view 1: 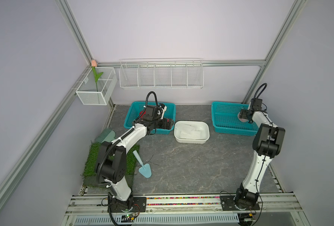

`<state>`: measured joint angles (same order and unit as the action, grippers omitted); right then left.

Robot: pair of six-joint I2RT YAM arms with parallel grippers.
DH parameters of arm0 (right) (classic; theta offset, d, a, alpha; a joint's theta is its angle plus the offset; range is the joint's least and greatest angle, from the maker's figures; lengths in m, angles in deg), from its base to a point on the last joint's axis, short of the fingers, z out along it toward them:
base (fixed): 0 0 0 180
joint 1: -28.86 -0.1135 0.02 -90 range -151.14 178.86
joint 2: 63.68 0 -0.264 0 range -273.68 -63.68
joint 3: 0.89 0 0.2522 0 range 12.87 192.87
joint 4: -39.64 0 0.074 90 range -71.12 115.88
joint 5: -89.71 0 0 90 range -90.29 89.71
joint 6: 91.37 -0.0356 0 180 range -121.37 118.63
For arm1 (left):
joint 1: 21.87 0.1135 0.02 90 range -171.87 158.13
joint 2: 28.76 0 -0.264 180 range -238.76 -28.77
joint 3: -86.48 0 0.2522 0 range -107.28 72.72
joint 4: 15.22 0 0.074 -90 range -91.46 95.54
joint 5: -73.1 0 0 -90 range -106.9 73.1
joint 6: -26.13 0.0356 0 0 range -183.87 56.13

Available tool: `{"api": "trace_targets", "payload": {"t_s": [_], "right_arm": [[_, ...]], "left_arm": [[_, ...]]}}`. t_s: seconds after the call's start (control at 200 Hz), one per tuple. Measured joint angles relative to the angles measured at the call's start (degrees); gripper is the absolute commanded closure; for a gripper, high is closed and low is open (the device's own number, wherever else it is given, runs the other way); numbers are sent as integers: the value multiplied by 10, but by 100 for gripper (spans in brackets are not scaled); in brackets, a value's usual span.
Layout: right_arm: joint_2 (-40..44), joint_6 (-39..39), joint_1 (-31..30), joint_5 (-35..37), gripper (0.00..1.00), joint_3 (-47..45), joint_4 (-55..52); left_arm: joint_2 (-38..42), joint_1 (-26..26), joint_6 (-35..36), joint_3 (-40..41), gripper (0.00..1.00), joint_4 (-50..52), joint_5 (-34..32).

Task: Remove foam nets from apples
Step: Pick up the apple from the basket.

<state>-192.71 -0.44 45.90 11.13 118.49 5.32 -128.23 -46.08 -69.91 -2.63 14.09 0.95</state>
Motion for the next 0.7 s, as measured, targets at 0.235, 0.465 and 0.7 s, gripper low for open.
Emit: {"api": "trace_targets", "payload": {"t_s": [0.235,0.465,0.7], "right_arm": [[-42,2,-2,-30,9,79,-56],[-43,-1,-2,-86,1,80,-90],[-43,-8,-1,-121,22,73,-93]], "left_arm": [[-16,-8,-3,-21,1,2,0],[-16,-10,-9,-22,1,7,0],[-10,-10,-9,-22,1,10,-4]]}}
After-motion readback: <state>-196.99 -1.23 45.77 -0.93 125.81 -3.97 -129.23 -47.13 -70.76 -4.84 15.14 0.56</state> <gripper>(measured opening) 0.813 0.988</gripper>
